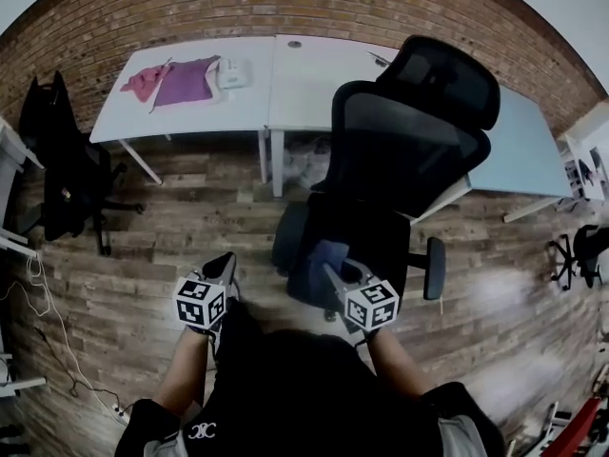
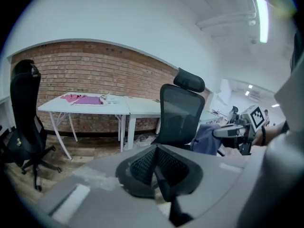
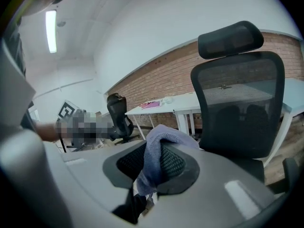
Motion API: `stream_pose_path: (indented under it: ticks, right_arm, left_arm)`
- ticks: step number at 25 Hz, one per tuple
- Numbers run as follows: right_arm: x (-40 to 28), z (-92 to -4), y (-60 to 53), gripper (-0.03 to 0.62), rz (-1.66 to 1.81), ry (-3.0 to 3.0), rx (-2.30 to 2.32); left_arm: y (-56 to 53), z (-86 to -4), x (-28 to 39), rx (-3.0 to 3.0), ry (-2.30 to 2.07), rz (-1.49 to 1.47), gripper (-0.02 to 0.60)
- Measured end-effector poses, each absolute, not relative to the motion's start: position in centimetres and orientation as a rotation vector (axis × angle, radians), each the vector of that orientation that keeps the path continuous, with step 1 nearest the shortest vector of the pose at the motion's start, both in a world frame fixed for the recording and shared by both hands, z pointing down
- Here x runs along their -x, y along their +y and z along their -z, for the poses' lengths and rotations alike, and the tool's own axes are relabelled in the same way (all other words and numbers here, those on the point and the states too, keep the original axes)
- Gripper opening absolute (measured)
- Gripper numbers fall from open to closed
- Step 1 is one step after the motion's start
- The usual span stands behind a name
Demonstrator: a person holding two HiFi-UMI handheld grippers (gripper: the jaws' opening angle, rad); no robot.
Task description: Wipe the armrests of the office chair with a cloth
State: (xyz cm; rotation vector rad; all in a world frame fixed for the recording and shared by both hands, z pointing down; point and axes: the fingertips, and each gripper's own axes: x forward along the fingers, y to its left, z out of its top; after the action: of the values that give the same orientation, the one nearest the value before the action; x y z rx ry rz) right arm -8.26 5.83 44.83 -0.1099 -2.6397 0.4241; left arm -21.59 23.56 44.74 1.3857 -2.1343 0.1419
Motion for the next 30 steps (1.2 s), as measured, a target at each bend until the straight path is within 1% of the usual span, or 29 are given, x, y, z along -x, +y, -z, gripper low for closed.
stream_pose_path:
  ticks: [3, 6, 15, 20, 24, 30]
  right_arm:
    - [12.5, -45.2, 5.7, 0.075, -0.389, -2.604, 0.028]
    - [15.6, -45.5, 5.9, 0.075, -0.376, -2.563, -0.068]
    - [22.3, -48.9, 8.8, 0.075, -0.357, -2.388, -0.261]
    - [22.2, -51.6, 9.9, 0.075, -0.340, -2.269, -0.303]
    - [21.5, -55.2, 10.3, 0.075, -0.272, -2.153, -0.246]
    - [20.1, -60.0, 12.7, 0.075, -0.280, -2.002, -0.075]
  left_arm:
    - [22.8, -44.3, 27.3, -1.434, -2.114, -0.142, 0.006]
    - [22.9, -44.2, 31.5, -1.487, -2.074, -0.133, 0.006]
    - [25.1, -47.7, 39.9, -1.597, -1.866, -0.148, 0.006]
    - [25.7, -49.8, 40.5, -1.635, -1.749, -0.129, 0.006]
    - [25.5, -50.0, 41.0, -1.625, -1.746, -0.123, 0.006]
    - [26.1, -51.2, 39.2, -1.579, -1.722, -0.111, 0.006]
